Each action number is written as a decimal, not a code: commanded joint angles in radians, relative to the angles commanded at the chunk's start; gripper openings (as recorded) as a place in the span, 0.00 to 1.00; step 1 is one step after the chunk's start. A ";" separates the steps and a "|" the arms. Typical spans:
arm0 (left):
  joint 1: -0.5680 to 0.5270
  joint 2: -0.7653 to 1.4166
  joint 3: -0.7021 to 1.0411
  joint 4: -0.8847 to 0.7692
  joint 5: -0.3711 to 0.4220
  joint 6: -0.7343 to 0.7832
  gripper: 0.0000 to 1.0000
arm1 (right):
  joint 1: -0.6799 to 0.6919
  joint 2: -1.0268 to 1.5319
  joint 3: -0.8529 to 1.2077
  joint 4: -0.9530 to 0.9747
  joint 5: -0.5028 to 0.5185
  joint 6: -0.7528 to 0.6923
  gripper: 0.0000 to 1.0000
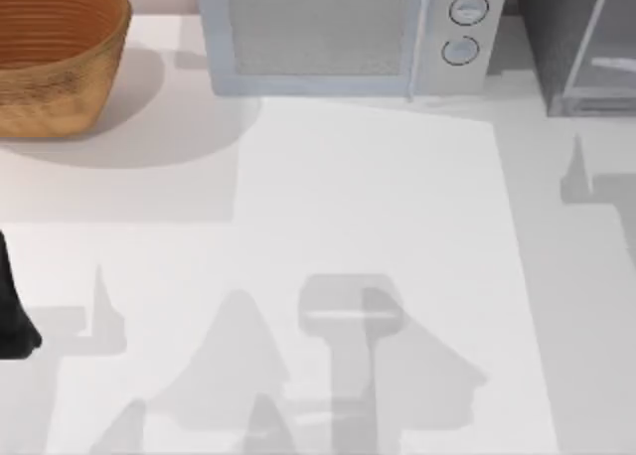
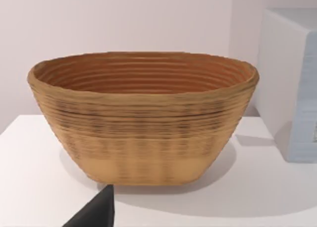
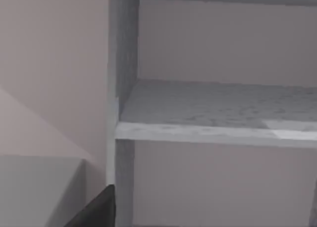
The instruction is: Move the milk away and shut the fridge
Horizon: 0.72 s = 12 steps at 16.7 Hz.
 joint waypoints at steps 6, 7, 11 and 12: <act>0.000 0.000 0.000 0.000 0.000 0.000 1.00 | 0.053 -0.606 -0.362 -0.283 0.056 0.009 1.00; 0.000 0.000 0.000 0.000 0.000 0.000 1.00 | 0.060 -0.680 -0.413 -0.323 0.063 0.011 1.00; 0.000 0.000 0.000 0.000 0.000 0.000 1.00 | 0.081 -0.869 -0.560 -0.439 0.085 0.018 1.00; 0.000 0.000 0.000 0.000 0.000 0.000 1.00 | 0.084 -0.890 -0.578 -0.454 0.087 0.019 1.00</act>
